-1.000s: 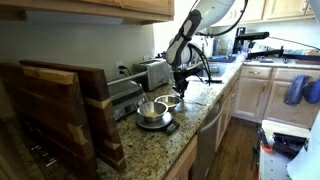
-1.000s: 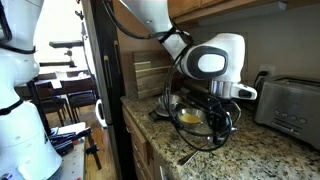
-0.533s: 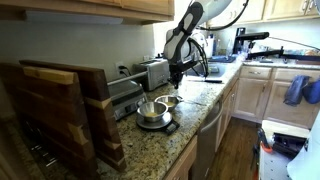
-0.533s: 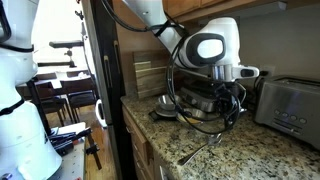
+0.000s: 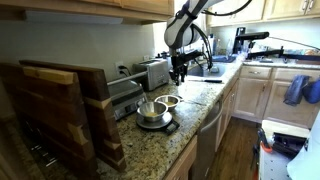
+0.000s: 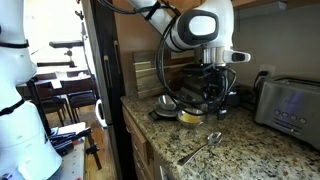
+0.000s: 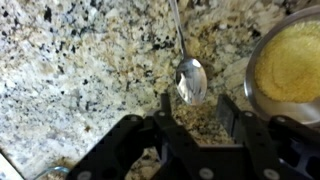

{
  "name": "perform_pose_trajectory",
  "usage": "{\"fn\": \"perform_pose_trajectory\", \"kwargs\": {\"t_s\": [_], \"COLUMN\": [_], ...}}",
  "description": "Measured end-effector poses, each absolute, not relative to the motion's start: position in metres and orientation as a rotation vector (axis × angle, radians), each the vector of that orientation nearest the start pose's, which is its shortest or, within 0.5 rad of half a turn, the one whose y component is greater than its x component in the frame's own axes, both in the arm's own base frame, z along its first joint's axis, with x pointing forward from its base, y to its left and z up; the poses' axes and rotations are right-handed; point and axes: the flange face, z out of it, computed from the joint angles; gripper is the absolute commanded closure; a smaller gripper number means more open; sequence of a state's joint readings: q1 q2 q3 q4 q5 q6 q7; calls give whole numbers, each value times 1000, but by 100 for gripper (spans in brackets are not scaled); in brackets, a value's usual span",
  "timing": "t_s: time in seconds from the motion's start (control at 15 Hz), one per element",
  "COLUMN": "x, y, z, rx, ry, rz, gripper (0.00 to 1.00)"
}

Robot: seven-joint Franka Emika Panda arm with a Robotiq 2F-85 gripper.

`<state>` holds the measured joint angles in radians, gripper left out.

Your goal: Use the spoon to get some contents from the bowl on the right and put them into the one on the left

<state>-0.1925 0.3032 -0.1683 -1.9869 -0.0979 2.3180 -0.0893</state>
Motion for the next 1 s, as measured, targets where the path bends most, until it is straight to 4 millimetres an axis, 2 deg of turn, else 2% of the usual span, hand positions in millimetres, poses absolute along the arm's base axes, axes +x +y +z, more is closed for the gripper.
{"fn": "perform_pose_trajectory", "kwargs": {"t_s": [0.13,0.27,0.6,1.0], "x": [560,553,539,539], "y": [-207,-205,-211,-214], "z": [313,304,272,238], "rx": [-3225,-3214,-3209,-3225], "ry": [278,248,237,126], "rz": [87,129,171,140], "gripper": [3,0,0,0]}}
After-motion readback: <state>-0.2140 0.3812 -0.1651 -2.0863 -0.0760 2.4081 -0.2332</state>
